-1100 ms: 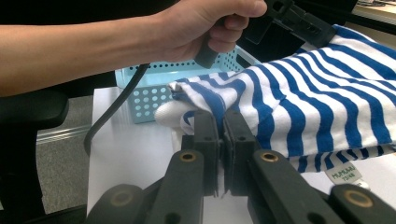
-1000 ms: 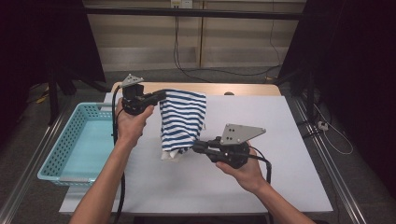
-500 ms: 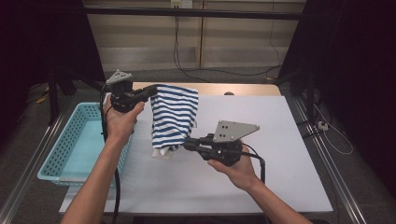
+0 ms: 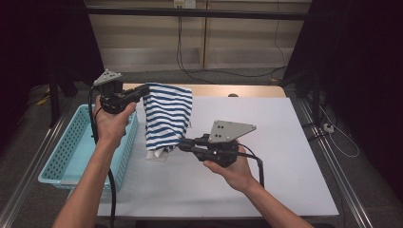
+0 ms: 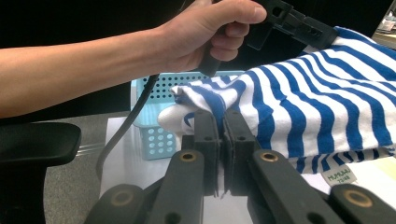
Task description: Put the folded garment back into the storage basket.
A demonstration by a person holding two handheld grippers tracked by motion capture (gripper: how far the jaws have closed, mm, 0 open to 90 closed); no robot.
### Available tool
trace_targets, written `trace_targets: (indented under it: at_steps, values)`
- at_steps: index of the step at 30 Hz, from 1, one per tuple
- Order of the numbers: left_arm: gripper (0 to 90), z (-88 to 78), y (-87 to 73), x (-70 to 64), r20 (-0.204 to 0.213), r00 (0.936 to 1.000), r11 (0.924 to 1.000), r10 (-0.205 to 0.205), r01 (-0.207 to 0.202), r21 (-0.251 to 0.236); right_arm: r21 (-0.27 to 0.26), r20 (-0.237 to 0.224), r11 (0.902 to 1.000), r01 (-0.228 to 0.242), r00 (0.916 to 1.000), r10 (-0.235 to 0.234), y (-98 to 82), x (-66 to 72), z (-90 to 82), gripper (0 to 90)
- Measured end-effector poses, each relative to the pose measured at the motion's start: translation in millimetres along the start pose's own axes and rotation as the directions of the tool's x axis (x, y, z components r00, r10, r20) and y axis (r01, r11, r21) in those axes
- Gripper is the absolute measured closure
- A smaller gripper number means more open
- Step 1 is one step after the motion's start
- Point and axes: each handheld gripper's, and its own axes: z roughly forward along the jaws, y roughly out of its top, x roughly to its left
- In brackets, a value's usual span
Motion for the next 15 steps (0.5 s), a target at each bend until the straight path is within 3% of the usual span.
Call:
trace_targets:
  at_steps: [3,7,15]
  values:
    - [85.1,-1.4,-2.3,3.6,-0.002,0.9999,0.9998,-0.017,0.017,0.008,0.002,-0.006,1.0000,0.002,1.0000,-0.002,-0.1,0.7,6.2,86.4]
    - [85.2,-5.0,-4.2,9.5,-0.019,0.9997,0.9999,-0.012,0.012,0.002,0.007,-0.023,0.9999,-0.009,0.9997,0.009,0.5,2.6,16.5,86.4]
    - [85.2,-20.6,-5.0,21.8,-0.044,0.9989,0.9998,-0.017,0.017,0.004,-0.003,-0.040,0.9999,0.010,0.9991,-0.010,8.1,5.4,27.8,86.5]
